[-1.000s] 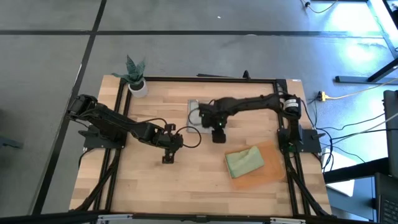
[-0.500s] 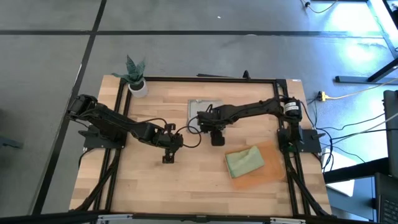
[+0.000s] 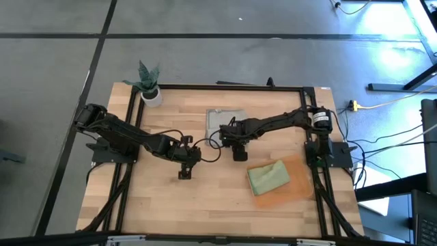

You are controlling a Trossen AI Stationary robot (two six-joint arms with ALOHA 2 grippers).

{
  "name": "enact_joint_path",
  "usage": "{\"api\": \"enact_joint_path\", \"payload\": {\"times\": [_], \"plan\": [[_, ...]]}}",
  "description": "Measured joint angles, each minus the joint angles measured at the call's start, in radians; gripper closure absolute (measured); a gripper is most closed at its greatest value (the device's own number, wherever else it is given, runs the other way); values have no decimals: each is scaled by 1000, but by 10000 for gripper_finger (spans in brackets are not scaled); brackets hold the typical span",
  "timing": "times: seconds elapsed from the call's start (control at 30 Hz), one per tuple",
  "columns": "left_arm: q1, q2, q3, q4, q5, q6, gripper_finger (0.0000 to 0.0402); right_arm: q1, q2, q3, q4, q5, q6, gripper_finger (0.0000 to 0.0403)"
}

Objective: Roll microfiber towels into tight, uniform cylinder then place into a basket
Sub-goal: Roll the gray microfiber towel

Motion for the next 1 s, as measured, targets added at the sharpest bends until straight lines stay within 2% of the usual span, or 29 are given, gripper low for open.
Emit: {"api": "enact_joint_path", "payload": {"times": [0.63,0.83,1.0], "plan": [[0,0,0,0,-3,-47,326,0,-1,-9,21,0,4,239],[0,0,0,1,-4,-46,326,0,0,-9,32,-6,4,290],[0,0,0,1,-4,-46,326,-7,0,-9,42,-58,7,371]]}}
